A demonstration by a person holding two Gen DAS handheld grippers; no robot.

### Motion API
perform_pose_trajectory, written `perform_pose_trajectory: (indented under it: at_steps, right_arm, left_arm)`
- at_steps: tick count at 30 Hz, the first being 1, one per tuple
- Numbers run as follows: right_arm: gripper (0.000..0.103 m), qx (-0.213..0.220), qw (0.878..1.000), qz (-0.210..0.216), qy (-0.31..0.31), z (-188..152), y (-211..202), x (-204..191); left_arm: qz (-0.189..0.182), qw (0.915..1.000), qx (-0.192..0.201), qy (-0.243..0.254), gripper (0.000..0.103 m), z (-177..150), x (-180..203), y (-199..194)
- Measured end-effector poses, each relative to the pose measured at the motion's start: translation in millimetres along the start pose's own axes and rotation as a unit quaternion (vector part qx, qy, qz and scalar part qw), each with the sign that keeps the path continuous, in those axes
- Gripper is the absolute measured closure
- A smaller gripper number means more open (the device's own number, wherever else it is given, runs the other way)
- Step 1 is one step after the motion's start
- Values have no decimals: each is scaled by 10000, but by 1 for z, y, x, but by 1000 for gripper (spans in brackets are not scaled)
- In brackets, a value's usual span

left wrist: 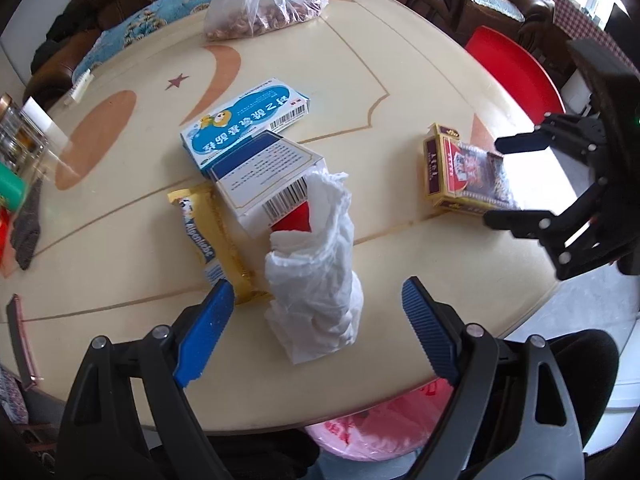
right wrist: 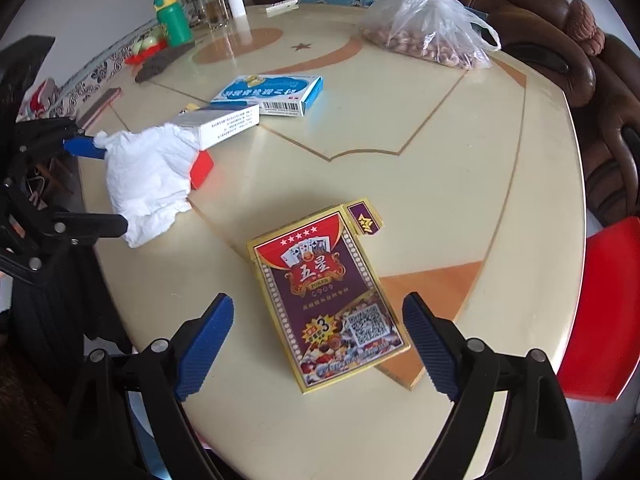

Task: Collect trash
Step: 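Grasp the white tissue with the left tool while the right tool grasps the card box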

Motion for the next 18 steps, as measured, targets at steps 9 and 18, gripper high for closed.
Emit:
perform_pose_trajectory:
  at_steps: [9, 18]
  right_arm:
    - [19, -106, 9999, -83, -56, -3, 13, 1]
    - [19, -173, 9995, -183, -185, -2, 20, 0]
  left_arm:
    - [-145, 9998, 109, -102, 24, 8, 2, -1]
    - [-186, 9997, 48, -126, 34, 11, 4, 8]
Point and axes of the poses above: each gripper's, at about its wrist camera, not at the fingertips, and y roughly the way its jaws point, x to its right, z to its top, the point moved 9 cm from there along y, roughly the way its jaws point, and after that the axes turned 15 degrees about -y, right-handed, at the moved point
